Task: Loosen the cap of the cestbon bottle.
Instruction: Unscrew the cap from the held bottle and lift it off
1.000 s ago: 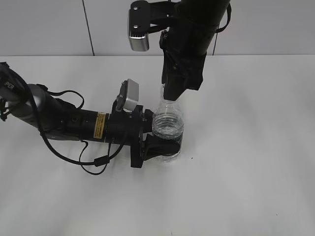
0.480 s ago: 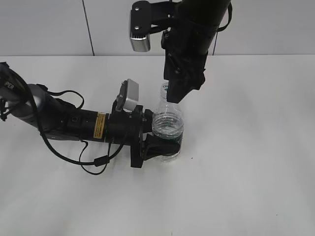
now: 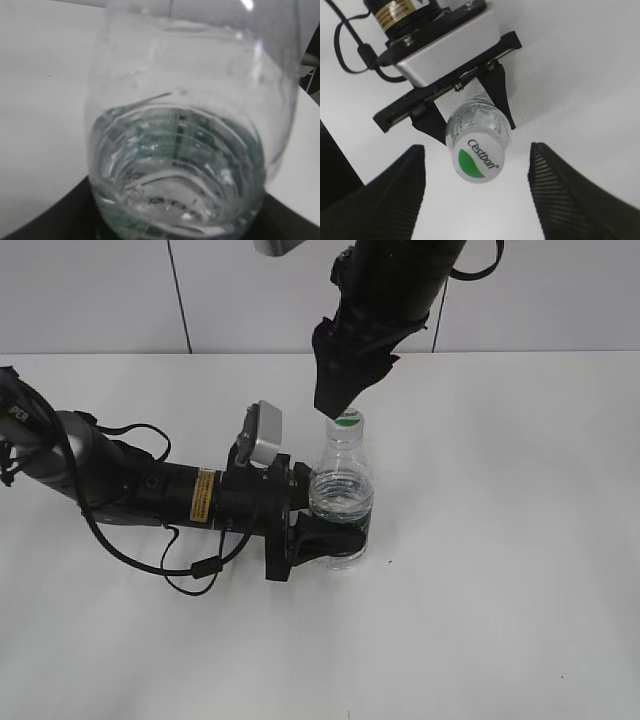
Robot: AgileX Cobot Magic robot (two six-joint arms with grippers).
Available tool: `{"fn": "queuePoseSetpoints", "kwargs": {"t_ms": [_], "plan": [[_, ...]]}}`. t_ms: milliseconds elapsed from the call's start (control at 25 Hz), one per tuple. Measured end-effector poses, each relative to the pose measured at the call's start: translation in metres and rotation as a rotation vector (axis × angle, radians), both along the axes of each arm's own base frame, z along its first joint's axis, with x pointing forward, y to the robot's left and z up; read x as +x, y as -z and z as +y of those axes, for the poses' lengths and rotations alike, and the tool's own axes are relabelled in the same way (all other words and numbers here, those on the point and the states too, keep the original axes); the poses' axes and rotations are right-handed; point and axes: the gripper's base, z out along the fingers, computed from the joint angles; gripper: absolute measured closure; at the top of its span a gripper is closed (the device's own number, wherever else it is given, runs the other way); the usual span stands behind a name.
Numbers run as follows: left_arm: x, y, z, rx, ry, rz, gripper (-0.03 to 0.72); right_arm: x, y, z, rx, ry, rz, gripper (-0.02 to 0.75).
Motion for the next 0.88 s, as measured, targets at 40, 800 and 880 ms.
{"fn": "queuePoseSetpoints", "kwargs": {"t_ms": [40, 800, 880], "plan": [[0.0000, 0.0000, 0.0000, 0.000, 0.000, 0.001, 0.273, 0.0000, 0.0000, 0.0000, 0.010, 0.079, 0.029, 0.243], [0.0006, -0.0003, -0.0001, -0.003, -0.009, 0.006, 0.273, 0.0007, 0.0036, -0.0026, 0.089, 0.936, 0.321, 0.243], [0.0006, -0.0003, -0.0001, -0.003, -0.009, 0.006, 0.273, 0.0004, 0.0074, -0.0028, 0.079, 0.952, 0.331, 0.243]]}}
